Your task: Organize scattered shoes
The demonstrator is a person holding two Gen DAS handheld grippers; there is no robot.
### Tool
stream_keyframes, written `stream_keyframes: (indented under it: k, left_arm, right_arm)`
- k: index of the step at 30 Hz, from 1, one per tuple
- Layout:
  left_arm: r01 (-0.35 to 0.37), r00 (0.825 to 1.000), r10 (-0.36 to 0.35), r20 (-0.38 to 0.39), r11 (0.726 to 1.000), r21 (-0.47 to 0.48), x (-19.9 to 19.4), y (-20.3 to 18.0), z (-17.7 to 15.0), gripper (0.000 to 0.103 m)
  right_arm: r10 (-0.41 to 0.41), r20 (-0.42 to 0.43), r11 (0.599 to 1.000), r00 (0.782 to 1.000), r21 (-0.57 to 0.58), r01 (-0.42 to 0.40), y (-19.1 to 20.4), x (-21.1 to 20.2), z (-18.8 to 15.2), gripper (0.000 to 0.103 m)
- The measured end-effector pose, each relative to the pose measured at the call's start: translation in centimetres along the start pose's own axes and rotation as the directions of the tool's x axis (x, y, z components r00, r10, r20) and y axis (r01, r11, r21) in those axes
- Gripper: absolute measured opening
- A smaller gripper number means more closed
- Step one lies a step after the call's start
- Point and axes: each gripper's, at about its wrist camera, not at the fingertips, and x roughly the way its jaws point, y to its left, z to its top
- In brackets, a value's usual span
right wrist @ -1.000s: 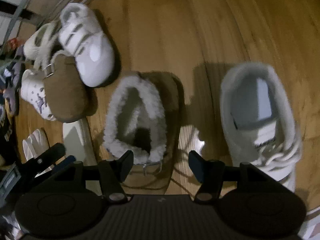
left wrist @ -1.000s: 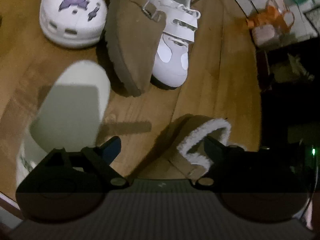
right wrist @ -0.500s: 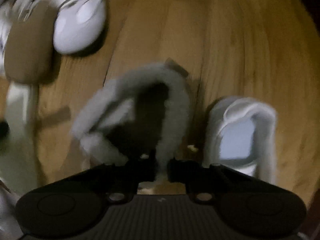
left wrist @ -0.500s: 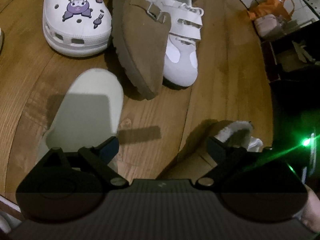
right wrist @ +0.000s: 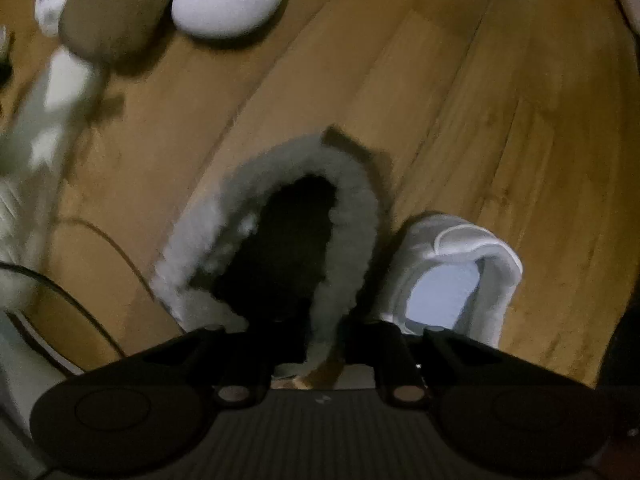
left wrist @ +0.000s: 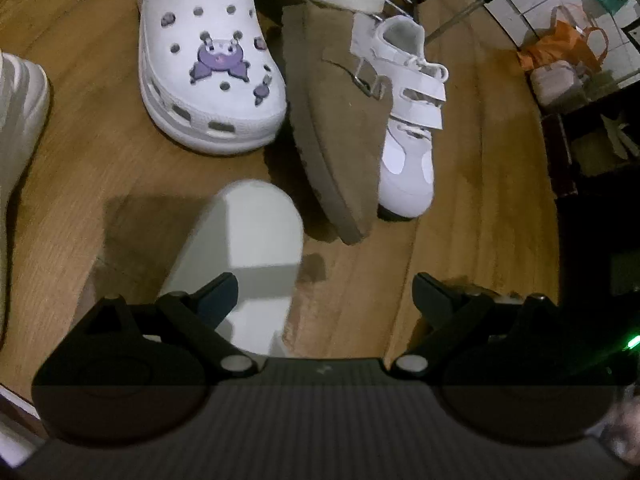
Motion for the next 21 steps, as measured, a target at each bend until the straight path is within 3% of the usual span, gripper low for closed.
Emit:
stream_keyframes:
  k: [1,4,7,9,11,14,16,18,20,21]
  left_arm:
    - [-0.017,1.0,0.017,0.018,1.0,0.02,-0.1,-0.2,-0.1,0.095]
    - [-0.083,0.996,0.08,0.046,0.995,0.057,0.3,-0.4,-0.1,0.095]
    - [-0.044,0.999,0.044,0.027,0.999,0.001,1.0,-0.1,0.7,0.095]
    - [-0.034,0.999,0.035,0.031,0.999,-0.018,1.4,-0.5,1.4,0.096]
    - [-0.056,0.998,0.056,0.033,0.998,-0.017,2.4,-1.3,2.8,0.103]
    - [-0.133,0.991,0.133,0.005,0.991,-0.025,4.6,-2.1,4.5,0.103]
    - [-0.14,0.99,0.14,0.008,0.989,-0.042,5.6,-2.3,5.1,0.103]
    - [-0.129,0.991,0.129,0.016,0.991,-0.035,6.5,-2.6,5.5,0.1]
    - [-0.126,0.992,0.126,0.018,0.992,-0.004,7.6,-3.0,5.7,0.089]
    - [-0.141,0.99,0.141,0.012,0.99,-0.006,8.0,-3.1,5.8,0.088]
  right_arm:
    - [0.005,0.021,0.999,1.0,0.034,-0.005,-0.3,-0.7,0.2,0.047]
    - [0.071,0.093,0.985,0.993,0.15,-0.084,-2.0,-3.0,0.7,0.047]
    - [0.213,0.184,0.933,0.96,0.254,-0.256,-3.1,-5.5,0.7,0.052]
    - [0.264,0.211,0.913,0.941,0.258,-0.314,-3.4,-6.8,0.3,0.058]
    - [0.275,0.221,0.914,0.936,0.244,-0.326,-2.8,-7.3,0.1,0.058]
    - [0.276,0.225,0.92,0.934,0.219,-0.324,-1.8,-7.6,0.3,0.058]
    - [0.306,0.211,0.914,0.928,0.209,-0.349,-1.4,-7.5,0.6,0.058]
    - [0.33,0.184,0.914,0.926,0.181,-0.362,-1.2,-7.7,1.1,0.058]
    - [0.309,0.169,0.928,0.936,0.161,-0.336,-0.6,-7.5,1.8,0.058]
    - [0.29,0.169,0.937,0.942,0.153,-0.315,-0.4,-7.5,2.1,0.058]
